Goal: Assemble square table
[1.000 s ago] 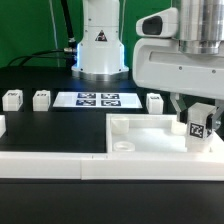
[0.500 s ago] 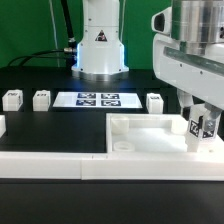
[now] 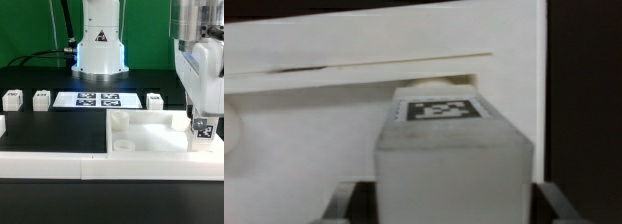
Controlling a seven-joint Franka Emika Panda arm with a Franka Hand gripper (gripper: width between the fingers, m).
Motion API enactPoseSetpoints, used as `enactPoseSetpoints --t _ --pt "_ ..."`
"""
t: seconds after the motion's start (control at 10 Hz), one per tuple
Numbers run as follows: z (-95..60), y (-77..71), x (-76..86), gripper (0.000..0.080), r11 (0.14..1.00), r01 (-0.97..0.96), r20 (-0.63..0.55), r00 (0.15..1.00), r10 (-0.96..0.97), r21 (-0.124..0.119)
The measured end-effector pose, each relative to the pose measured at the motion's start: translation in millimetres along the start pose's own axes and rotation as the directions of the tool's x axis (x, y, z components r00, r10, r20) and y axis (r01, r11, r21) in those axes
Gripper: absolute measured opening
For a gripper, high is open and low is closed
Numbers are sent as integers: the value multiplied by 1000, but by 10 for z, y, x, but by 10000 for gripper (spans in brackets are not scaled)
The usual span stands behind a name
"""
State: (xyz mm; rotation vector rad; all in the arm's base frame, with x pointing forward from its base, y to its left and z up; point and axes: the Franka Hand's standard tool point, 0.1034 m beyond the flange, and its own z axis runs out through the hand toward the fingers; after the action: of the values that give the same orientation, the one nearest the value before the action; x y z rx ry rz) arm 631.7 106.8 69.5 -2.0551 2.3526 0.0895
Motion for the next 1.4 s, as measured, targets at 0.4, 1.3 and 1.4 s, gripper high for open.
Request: enactPoseSetpoints --t 0.4,1.3,1.4 --pt "1 0 -26 644 997 73 0 997 -73 13" --pt "32 41 -184 649 538 842 -83 538 -839 25" --pt "55 38 -219 649 431 902 -105 431 -896 14"
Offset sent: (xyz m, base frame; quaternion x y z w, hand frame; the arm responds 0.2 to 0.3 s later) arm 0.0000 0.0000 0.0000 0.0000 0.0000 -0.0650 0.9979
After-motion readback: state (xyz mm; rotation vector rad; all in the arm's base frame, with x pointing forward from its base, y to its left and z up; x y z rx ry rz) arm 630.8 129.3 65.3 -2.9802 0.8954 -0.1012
